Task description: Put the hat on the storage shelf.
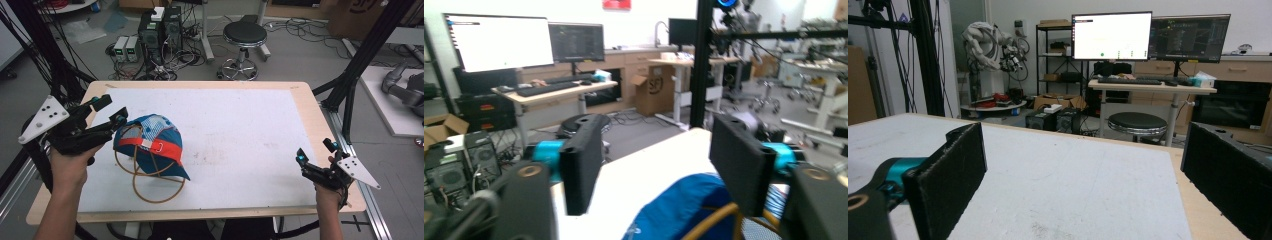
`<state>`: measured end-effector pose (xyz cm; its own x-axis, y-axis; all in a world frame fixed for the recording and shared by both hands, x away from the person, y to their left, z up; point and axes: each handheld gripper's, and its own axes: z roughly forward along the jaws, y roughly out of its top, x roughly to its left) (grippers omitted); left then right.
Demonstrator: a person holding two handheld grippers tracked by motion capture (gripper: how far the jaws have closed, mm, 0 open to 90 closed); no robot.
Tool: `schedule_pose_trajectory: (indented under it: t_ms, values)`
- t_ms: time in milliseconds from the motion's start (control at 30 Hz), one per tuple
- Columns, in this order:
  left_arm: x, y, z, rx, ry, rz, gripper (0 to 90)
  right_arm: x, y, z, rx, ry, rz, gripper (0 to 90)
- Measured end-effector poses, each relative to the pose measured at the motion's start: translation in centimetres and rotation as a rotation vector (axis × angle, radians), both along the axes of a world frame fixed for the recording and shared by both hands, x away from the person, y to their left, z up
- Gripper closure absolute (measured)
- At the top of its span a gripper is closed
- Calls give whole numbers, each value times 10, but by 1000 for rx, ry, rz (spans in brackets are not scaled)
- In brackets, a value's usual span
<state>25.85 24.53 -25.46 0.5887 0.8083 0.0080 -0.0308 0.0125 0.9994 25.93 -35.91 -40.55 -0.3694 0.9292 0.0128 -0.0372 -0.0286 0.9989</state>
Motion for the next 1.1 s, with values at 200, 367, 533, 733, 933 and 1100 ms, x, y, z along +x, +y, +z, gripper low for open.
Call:
schedule_pose_trajectory:
  t_ms: [200, 367, 533, 733, 933, 1100]
  values:
    - [3, 9, -1, -17, -9, 13, 252, 1, 1, 0, 0, 1, 0, 41]
    - [3, 16, -2, -46, -39, 62, 192, 2, 2, 0, -4, 0, 5, 41]
    - [5, 25, -5, -75, -62, 92, 176, 3, 4, 0, -2, -1, 9, 41]
    - [9, 37, -13, -96, -82, 130, 176, 4, 5, 1, -1, -5, 10, 41]
    - [9, 48, -21, -102, -125, 173, 184, 6, 7, 1, 1, -7, 13, 42]
    - [9, 57, -28, -126, -142, 200, 185, 8, 9, 2, 1, -11, 17, 41]
